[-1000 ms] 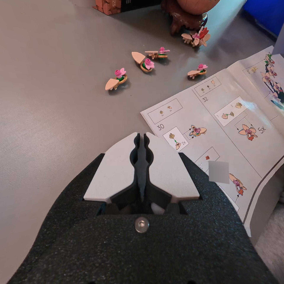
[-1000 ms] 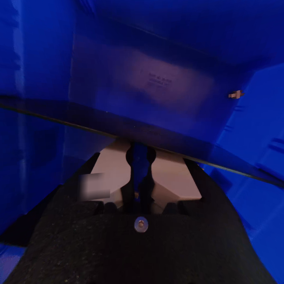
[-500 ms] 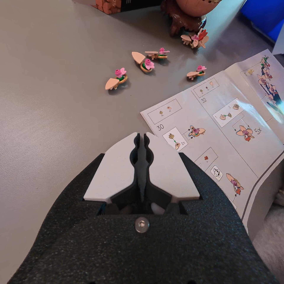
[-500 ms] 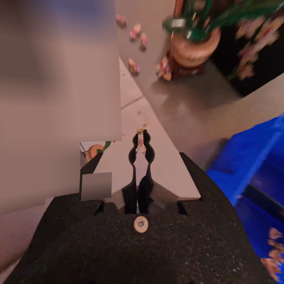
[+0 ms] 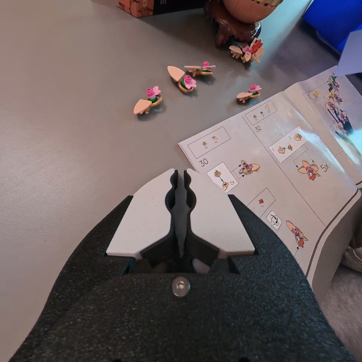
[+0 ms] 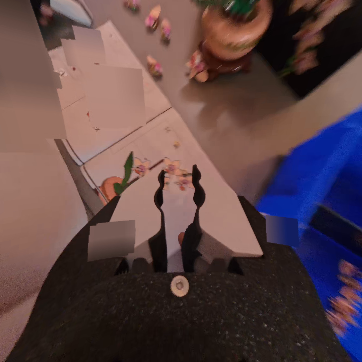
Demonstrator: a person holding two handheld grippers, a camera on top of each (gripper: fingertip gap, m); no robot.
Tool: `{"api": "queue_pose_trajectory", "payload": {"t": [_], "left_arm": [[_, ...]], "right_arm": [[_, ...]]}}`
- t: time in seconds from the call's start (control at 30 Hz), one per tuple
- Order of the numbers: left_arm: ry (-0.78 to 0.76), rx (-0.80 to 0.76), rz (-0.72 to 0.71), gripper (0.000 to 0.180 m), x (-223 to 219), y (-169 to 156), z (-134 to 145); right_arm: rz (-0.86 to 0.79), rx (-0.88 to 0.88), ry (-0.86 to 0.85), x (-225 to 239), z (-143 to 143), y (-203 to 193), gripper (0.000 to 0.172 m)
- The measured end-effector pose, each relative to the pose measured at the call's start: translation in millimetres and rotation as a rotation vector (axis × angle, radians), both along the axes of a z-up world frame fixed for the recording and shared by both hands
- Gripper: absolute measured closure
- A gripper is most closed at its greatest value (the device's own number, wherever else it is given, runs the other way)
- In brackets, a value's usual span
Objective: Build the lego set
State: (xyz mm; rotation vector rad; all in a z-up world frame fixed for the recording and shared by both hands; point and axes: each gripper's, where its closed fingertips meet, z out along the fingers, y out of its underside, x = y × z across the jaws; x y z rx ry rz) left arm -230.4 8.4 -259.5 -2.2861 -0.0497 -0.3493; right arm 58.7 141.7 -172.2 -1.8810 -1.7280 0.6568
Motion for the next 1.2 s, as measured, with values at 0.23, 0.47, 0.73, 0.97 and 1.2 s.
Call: {"api": "queue_pose_trajectory", "payload": {"t": [0.23, 0.47, 0.73, 0.97, 1.2], "left_arm": [[-0.058, -0.004, 0.0, 0.175, 0, 0, 0], [-0.016, -0.003, 0.004, 0.176, 0, 0, 0], [-0.03, -0.004, 0.005, 0.176, -1, 0, 0], [-0.06, -0.005, 0.004, 0.176, 0, 0, 0], [-0.066, -0.005, 0.002, 0.175, 0, 0, 0]], "right_arm": [[-0.178, 0.2, -0.358, 150, 26, 139, 0.147], [0.055, 0.121, -0.837, 190, -48, 184, 0.158], [0.008, -0.192, -1.083, 207, -77, 168, 0.157], [-0.018, -0.224, -1.135, 212, -90, 167, 0.166], [0.036, -0.122, -0.762, 151, -43, 154, 0.17]]}}
